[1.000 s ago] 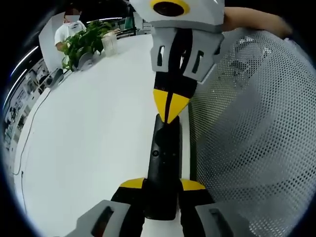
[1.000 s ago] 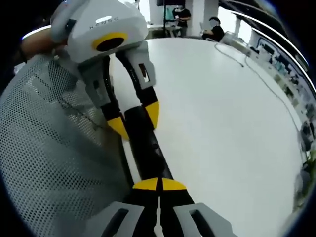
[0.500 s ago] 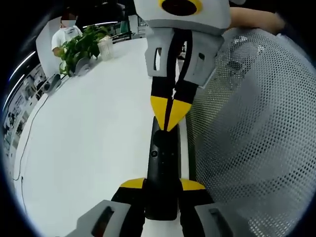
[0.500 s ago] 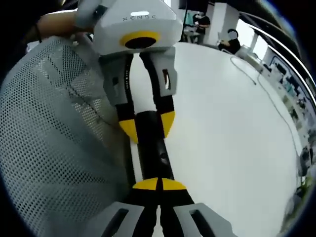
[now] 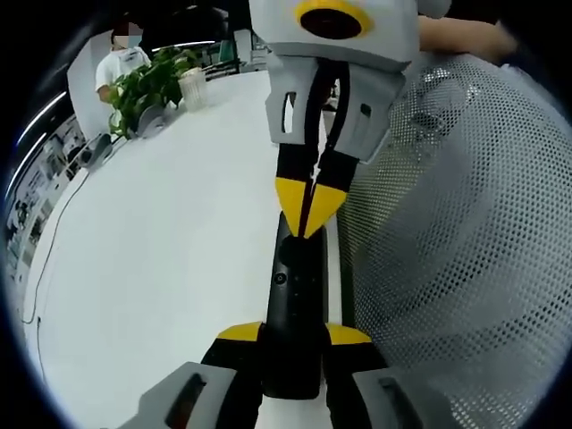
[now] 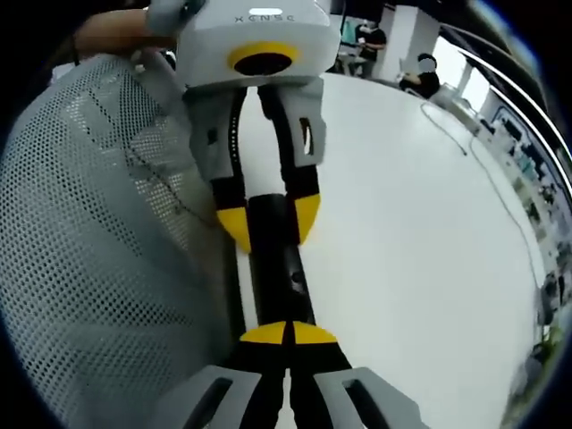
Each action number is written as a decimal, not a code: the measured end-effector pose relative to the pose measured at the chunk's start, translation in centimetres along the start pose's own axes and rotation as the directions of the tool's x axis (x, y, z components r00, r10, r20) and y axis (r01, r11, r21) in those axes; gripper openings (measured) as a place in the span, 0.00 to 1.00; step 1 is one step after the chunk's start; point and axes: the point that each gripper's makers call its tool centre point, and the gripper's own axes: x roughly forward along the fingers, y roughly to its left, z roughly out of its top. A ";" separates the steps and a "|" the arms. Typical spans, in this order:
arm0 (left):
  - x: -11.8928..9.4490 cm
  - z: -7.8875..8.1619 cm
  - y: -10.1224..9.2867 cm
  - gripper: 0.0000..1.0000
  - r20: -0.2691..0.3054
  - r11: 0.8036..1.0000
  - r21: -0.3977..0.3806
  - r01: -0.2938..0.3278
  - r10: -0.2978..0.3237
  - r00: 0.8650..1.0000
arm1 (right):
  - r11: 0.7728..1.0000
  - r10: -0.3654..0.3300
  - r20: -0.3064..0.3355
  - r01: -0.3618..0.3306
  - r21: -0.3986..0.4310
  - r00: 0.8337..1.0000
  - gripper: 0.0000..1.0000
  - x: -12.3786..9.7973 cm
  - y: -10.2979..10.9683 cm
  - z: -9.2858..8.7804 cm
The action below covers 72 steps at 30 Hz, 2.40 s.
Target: Press the specified remote control buttons in sequence, fully releasing each button before pressing the next.
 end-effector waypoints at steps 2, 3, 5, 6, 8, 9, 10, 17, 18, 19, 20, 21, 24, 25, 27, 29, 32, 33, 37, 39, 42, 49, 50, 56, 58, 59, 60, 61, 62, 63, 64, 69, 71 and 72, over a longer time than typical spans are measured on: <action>0.0 0.0 0.0 0.25 -0.005 1.000 -0.001 -0.001 0.001 1.000 | 1.000 -0.001 -0.010 0.001 -0.010 1.000 0.00 0.0 0.0 0.0; 0.0 0.0 0.0 0.25 -0.006 1.000 0.002 -0.001 0.001 1.000 | 1.000 -0.003 -0.016 0.002 -0.014 1.000 0.00 0.1 0.0 0.0; 0.0 0.0 0.0 0.25 -0.006 1.000 0.007 0.000 0.000 1.000 | 1.000 -0.004 -0.025 0.003 -0.027 1.000 0.00 0.1 0.0 0.0; 0.0 0.0 0.0 0.25 -0.005 1.000 0.011 0.000 0.000 1.000 | 0.999 -0.003 -0.030 0.001 -0.043 1.000 0.00 0.1 0.0 0.0; 0.0 0.0 -0.1 0.25 -0.005 1.000 0.014 0.002 -0.001 1.000 | 0.999 0.005 -0.031 -0.007 -0.039 1.000 0.00 0.1 -0.1 0.0; 0.0 0.0 -0.1 0.25 -0.006 1.000 0.015 0.001 -0.001 1.000 | 0.999 0.020 -0.029 -0.021 -0.050 0.999 0.00 0.1 0.0 0.0; 0.0 0.0 -0.1 0.25 -0.009 1.000 0.017 0.001 0.000 1.000 | 0.996 0.037 -0.033 -0.039 -0.085 0.999 0.00 0.1 0.0 0.0; 0.0 0.0 0.0 0.25 -0.017 1.000 0.009 -0.001 0.001 1.000 | 0.996 0.080 -0.028 -0.081 -0.034 0.996 0.00 0.2 0.0 0.1; 0.0 0.0 0.0 0.25 -0.016 1.000 0.008 -0.001 0.001 1.000 | 0.996 0.075 -0.037 -0.076 -0.048 0.997 0.00 0.2 0.1 0.1; 0.0 0.0 0.0 0.25 -0.016 1.000 0.008 0.000 0.000 1.000 | 0.994 0.058 -0.052 -0.062 -0.086 0.997 0.00 0.2 0.0 0.0; 0.0 0.0 0.0 0.25 -0.015 1.000 0.007 0.000 0.000 1.000 | 0.991 0.049 -0.064 -0.057 -0.119 0.997 0.00 0.2 0.0 0.0; 0.0 0.0 0.0 0.25 -0.015 1.000 0.005 0.000 0.000 1.000 | 0.991 0.046 -0.066 -0.054 -0.119 0.997 0.00 0.3 0.2 0.0; 0.0 0.0 0.0 0.25 -0.015 1.000 0.002 0.000 0.000 1.000 | 0.995 0.040 -0.046 -0.044 -0.090 0.998 0.00 0.2 0.0 0.0; 0.1 0.0 0.0 0.25 -0.015 1.000 0.001 0.000 0.000 1.000 | 0.995 0.037 -0.031 -0.040 -0.092 0.999 0.00 0.2 0.0 0.0; 0.0 0.0 0.0 0.25 -0.011 1.000 -0.002 -0.001 0.001 1.000 | 0.995 0.024 0.023 -0.021 -0.097 0.999 0.00 0.1 0.0 0.0; 0.0 0.0 0.0 0.25 -0.005 1.000 -0.003 -0.002 0.002 1.000 | 0.996 0.028 0.055 -0.023 -0.090 0.998 0.00 0.0 0.0 -0.1; 0.0 0.0 -0.1 0.25 -0.001 1.000 -0.002 -0.004 0.004 1.000 | 0.998 0.062 0.073 -0.061 -0.014 0.995 0.00 -0.1 0.0 0.1; 0.0 0.0 -0.1 0.25 0.000 1.000 -0.002 -0.004 0.004 1.000 | 0.998 0.067 0.077 -0.067 0.002 0.995 0.00 -0.1 -0.1 0.1; 0.0 0.0 0.0 0.25 0.005 1.000 -0.002 -0.003 0.003 1.000 | 0.997 0.072 0.085 -0.074 0.017 0.994 0.00 -0.1 -0.2 0.2; 0.0 0.0 0.0 0.25 0.006 1.000 -0.002 -0.002 0.002 1.000 | 0.999 0.045 0.082 -0.044 -0.013 0.996 0.00 -0.2 -0.7 0.3; 0.0 0.0 0.0 0.25 0.006 1.000 -0.001 -0.001 0.001 1.000 | 0.997 0.068 0.112 -0.071 0.022 0.991 0.01 -0.2 -0.3 0.8; 0.0 0.0 0.0 0.25 0.008 1.000 -0.001 0.001 -0.001 1.000 | 0.998 0.061 0.078 -0.058 -0.033 0.995 0.04 0.1 -0.2 0.3; 0.0 0.0 0.0 0.25 0.008 1.000 -0.001 0.001 -0.001 1.000 | 0.997 0.062 0.080 -0.058 -0.052 0.995 0.05 0.1 -0.1 0.3; 0.0 0.0 0.0 0.25 0.006 1.000 0.000 0.002 -0.002 1.000 | 0.991 0.043 0.051 -0.036 -0.127 0.998 0.06 0.2 0.2 0.3; 0.0 0.0 0.0 0.25 0.006 1.000 0.001 0.003 -0.003 1.000 | 0.991 0.041 0.044 -0.035 -0.127 0.998 0.06 0.3 0.2 0.4; 0.0 0.0 0.0 0.25 0.006 1.000 0.002 0.003 -0.003 1.000 | 0.992 0.040 0.042 -0.035 -0.124 0.998 0.06 0.2 0.1 0.3; 0.0 0.0 0.0 0.25 0.005 1.000 0.003 0.002 -0.003 1.000 | 0.991 0.041 0.039 -0.035 -0.128 0.998 0.06 0.2 0.1 0.3; 0.0 0.0 0.0 0.25 0.005 1.000 0.003 0.003 -0.003 1.000 | 0.991 0.040 0.035 -0.036 -0.126 0.999 0.05 0.2 0.1 0.3; 0.0 0.0 0.0 0.25 0.004 1.000 0.003 0.003 -0.003 1.000 | 0.993 0.039 0.025 -0.036 -0.115 0.999 0.05 0.3 0.1 0.3; 0.0 0.0 0.0 0.25 0.005 1.000 0.003 0.003 -0.003 1.000 | 0.993 0.038 0.021 -0.036 -0.114 0.999 0.05 0.3 0.1 0.4; 0.0 0.0 0.0 0.25 0.006 1.000 0.003 0.003 -0.003 1.000 | 0.994 0.037 0.018 -0.035 -0.103 0.999 0.05 0.3 0.0 0.4; 0.0 0.0 0.0 0.25 0.005 1.000 0.001 0.002 -0.002 1.000 | 0.998 0.036 -0.011 -0.036 -0.058 0.999 0.05 0.3 -0.1 0.4; 0.0 0.0 0.0 0.25 0.006 1.000 -0.001 0.001 -0.001 1.000 | 0.999 0.028 -0.023 -0.029 -0.042 0.999 0.05 0.4 0.0 0.4; 0.0 0.0 0.0 0.25 0.006 1.000 -0.001 0.001 -0.001 1.000 | 0.999 0.025 -0.024 -0.026 -0.039 0.999 0.05 0.4 0.0 0.3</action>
